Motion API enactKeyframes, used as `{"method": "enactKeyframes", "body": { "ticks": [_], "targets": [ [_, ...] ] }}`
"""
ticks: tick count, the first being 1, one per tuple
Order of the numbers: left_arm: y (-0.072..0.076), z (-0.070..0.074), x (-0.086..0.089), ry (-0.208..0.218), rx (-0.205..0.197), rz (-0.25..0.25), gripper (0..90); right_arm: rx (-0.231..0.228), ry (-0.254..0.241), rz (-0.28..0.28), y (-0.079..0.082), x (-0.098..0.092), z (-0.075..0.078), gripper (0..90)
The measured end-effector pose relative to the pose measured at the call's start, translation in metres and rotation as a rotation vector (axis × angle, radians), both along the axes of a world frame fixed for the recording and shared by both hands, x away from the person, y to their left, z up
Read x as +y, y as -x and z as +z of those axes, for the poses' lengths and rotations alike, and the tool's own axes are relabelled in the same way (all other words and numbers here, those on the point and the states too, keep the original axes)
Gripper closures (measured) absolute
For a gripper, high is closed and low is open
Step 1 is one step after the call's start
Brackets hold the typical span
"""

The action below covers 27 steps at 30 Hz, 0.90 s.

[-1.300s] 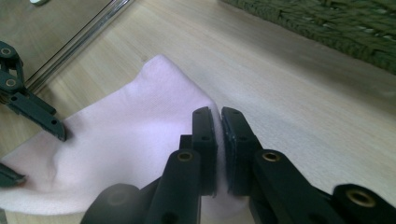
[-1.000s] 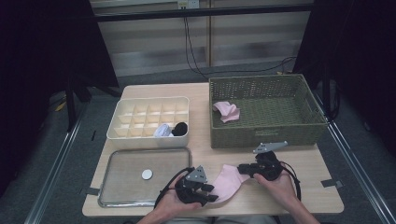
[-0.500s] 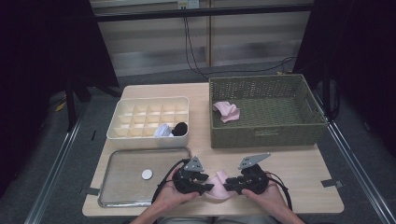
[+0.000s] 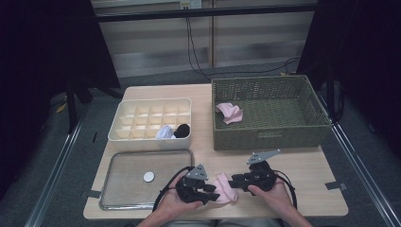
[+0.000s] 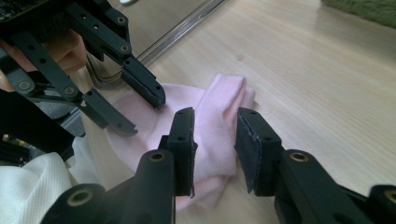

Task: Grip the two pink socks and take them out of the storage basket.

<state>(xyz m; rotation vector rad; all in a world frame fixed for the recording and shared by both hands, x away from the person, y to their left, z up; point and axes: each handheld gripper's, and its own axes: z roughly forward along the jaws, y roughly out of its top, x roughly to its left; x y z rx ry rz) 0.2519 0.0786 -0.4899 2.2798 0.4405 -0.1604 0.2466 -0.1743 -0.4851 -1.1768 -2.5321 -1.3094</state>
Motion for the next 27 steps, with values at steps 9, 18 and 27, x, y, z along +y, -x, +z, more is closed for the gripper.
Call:
{"method": "enactKeyframes", "body": {
  "ticks": [9,18,27],
  "targets": [
    [0.006,-0.007,0.002,-0.006,-0.035,-0.013,58.5,0.003,0.08,0.026,-0.004,0.016,-0.009,77.4],
    [0.003,-0.007,0.004,-0.004,-0.028,-0.042,53.7,-0.031,0.036,-0.078,-0.003,-0.007,0.003,86.5],
    [0.0,-0.009,0.003,0.004,-0.065,-0.036,50.3,-0.027,0.065,-0.188,0.003,-0.05,0.008,87.9]
  ]
}}
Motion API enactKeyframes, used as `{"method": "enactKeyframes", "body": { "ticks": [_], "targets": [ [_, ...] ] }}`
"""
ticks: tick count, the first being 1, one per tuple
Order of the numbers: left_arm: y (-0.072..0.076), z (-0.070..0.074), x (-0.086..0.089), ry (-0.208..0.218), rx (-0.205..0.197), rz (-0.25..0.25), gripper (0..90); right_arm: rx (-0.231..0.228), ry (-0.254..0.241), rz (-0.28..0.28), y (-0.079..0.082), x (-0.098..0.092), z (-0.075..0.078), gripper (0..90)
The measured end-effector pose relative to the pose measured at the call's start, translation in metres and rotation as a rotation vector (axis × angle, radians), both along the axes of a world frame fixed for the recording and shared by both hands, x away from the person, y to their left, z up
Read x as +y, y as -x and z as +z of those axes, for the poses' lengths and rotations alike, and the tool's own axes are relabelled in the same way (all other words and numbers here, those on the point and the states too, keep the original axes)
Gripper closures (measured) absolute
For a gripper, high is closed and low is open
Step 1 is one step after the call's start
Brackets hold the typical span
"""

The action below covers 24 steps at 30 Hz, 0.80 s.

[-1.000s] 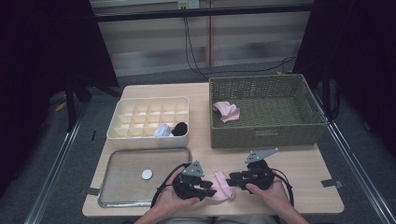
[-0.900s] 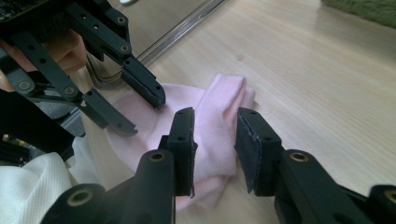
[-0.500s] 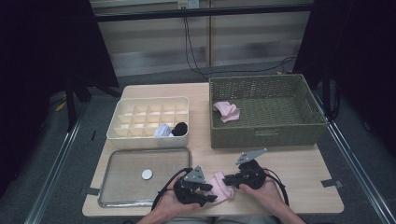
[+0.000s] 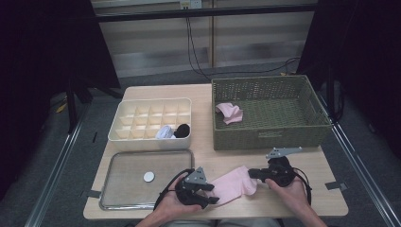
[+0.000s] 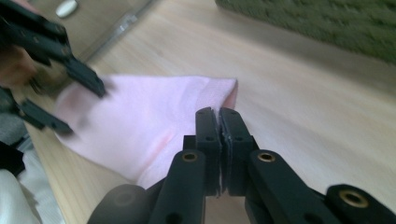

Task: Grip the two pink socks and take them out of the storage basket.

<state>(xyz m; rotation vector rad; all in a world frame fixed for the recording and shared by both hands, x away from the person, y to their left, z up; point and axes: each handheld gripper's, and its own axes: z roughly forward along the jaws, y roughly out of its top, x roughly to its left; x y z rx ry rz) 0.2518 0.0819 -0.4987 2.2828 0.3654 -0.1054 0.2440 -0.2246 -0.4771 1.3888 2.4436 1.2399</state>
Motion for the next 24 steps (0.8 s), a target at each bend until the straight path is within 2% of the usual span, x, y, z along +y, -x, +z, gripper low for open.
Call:
{"method": "enactKeyframes", "body": {
  "ticks": [2,3,5,7,10,12,13,15,17,19,22,24],
  "targets": [
    [-0.003,0.0,-0.001,-0.001,-0.004,-0.007,49.7,0.017,0.024,-0.008,0.005,-0.007,-0.004,87.9],
    [-0.003,-0.001,-0.002,0.013,0.001,-0.004,48.3,0.03,0.029,-0.01,0.007,-0.01,-0.007,87.9],
    [-0.006,0.001,-0.004,-0.006,0.012,0.0,45.5,0.044,0.044,-0.013,0.008,-0.012,-0.011,87.6],
    [-0.009,0.004,-0.005,-0.013,0.017,0.025,40.9,0.054,0.06,-0.012,0.006,-0.012,-0.014,80.7],
    [-0.01,0.011,0.001,0.025,0.027,0.038,42.9,0.033,0.053,-0.019,0.004,-0.013,-0.013,74.8],
    [-0.008,0.018,0.008,0.068,0.042,0.051,48.5,0.018,0.023,-0.029,0.005,-0.015,-0.009,74.9],
    [-0.007,0.019,0.01,0.075,0.053,0.06,51.1,0.006,0.007,-0.019,0.006,-0.015,-0.007,75.6],
    [-0.005,0.019,0.013,0.049,0.067,0.07,55.2,0.007,0.006,0.001,0.008,-0.011,-0.007,78.8],
    [-0.004,0.015,0.012,0.026,0.058,0.058,58.5,0.026,0.007,0.031,0.009,-0.004,-0.009,80.3],
    [-0.005,0.01,0.009,0.005,0.071,0.069,58.6,0.038,0.011,0.054,0.009,0.003,-0.011,81.0],
    [-0.004,0.006,0.006,-0.043,0.05,0.047,57.1,0.049,0.037,0.091,0.009,0.012,-0.015,81.9],
    [-0.003,0.004,0.005,-0.033,0.032,0.05,56.0,0.057,0.062,0.09,0.008,0.013,-0.018,81.9]
  ]
}}
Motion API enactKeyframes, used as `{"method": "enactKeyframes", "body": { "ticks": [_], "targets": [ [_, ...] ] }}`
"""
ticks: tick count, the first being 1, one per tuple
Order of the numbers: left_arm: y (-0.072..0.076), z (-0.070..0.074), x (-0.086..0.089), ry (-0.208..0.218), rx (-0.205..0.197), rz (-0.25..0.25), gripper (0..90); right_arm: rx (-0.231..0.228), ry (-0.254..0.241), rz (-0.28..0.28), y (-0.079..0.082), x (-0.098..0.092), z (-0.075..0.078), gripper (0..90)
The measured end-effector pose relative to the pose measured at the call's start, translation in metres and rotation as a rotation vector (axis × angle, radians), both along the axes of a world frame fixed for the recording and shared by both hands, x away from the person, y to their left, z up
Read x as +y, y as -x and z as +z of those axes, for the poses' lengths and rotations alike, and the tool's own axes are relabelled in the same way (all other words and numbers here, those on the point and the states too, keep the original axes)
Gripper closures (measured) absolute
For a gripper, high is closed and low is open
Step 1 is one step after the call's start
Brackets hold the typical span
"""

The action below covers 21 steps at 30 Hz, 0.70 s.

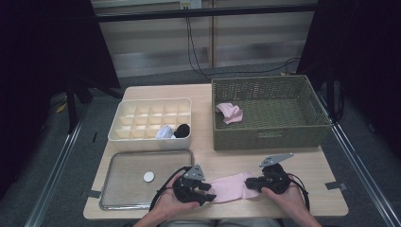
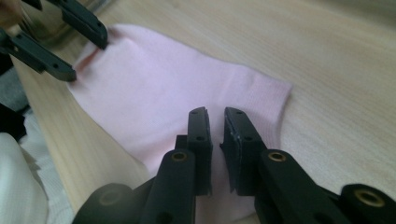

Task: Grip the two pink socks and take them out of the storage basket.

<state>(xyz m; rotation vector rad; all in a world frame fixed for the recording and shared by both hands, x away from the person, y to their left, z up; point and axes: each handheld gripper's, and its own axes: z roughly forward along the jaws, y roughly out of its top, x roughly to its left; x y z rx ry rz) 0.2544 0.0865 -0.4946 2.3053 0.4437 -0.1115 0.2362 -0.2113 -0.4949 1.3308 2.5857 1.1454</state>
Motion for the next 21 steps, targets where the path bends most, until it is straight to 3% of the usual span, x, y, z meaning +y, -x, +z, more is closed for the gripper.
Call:
{"method": "enactKeyframes", "body": {
  "ticks": [7,13,21],
  "targets": [
    [-0.01,-0.001,-0.005,-0.02,-0.063,0.003,49.7,-0.006,0.0,-0.059,-0.003,-0.006,0.0,77.4],
    [-0.022,-0.004,-0.006,0.03,-0.022,0.041,45.6,-0.003,-0.005,-0.076,-0.005,-0.009,0.0,75.6],
    [-0.027,0.001,0.001,0.083,0.022,0.096,37.3,-0.016,-0.068,-0.068,-0.006,-0.012,0.001,63.8]
  ]
}}
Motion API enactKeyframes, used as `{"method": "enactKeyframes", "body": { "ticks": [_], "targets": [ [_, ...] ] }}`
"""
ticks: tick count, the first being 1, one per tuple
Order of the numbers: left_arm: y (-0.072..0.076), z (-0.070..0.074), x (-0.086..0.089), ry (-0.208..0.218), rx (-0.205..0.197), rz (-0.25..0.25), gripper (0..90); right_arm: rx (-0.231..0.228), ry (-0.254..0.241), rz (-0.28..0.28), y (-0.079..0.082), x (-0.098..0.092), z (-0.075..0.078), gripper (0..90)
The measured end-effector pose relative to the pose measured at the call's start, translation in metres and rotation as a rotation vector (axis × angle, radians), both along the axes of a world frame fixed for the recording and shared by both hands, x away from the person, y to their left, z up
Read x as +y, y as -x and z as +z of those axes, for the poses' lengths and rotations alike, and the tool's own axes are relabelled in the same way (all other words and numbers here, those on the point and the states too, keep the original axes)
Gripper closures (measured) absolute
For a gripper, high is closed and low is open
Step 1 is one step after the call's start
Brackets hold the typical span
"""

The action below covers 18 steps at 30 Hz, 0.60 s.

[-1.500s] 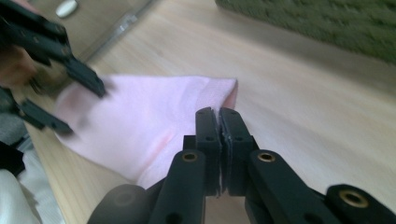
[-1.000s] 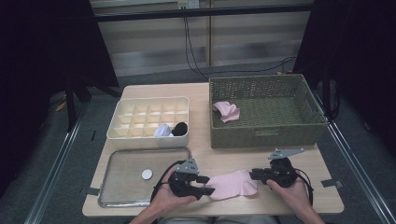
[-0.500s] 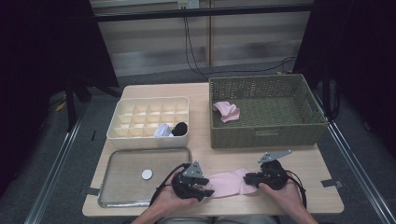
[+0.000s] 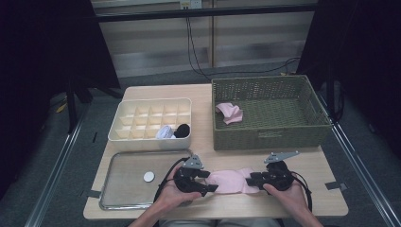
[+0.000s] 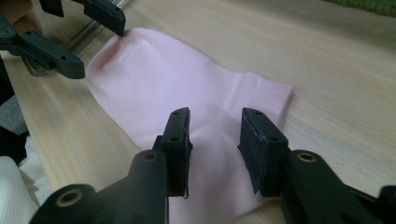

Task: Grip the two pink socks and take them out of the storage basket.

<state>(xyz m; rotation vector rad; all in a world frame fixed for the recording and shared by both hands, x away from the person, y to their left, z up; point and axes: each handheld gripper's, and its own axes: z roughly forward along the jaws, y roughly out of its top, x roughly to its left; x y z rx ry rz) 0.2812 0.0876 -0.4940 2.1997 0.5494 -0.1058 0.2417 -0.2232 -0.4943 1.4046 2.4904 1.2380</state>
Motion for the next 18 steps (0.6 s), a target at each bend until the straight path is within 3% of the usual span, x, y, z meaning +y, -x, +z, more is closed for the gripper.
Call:
{"method": "enactKeyframes", "body": {
  "ticks": [2,5,10,13,16,18],
  "targets": [
    [0.001,0.003,0.002,0.0,0.004,0.005,36.0,-0.014,-0.005,-0.008,0.0,-0.001,0.003,62.7],
    [-0.001,0.008,0.006,0.036,0.007,0.009,31.8,-0.035,-0.019,-0.011,-0.002,-0.004,0.005,59.4],
    [-0.001,0.013,0.017,0.043,0.021,0.031,28.1,-0.048,-0.04,-0.014,-0.007,-0.007,0.011,54.9],
    [-0.001,0.018,0.028,0.058,0.015,0.074,27.8,-0.049,-0.039,0.0,-0.009,-0.006,0.012,51.2],
    [-0.003,0.023,0.038,0.056,0.014,0.1,29.8,-0.044,-0.028,0.013,-0.01,-0.003,0.013,49.8],
    [-0.003,0.024,0.043,0.03,0.008,0.102,30.5,-0.051,-0.031,0.008,-0.011,-0.003,0.015,48.3]
  ]
}}
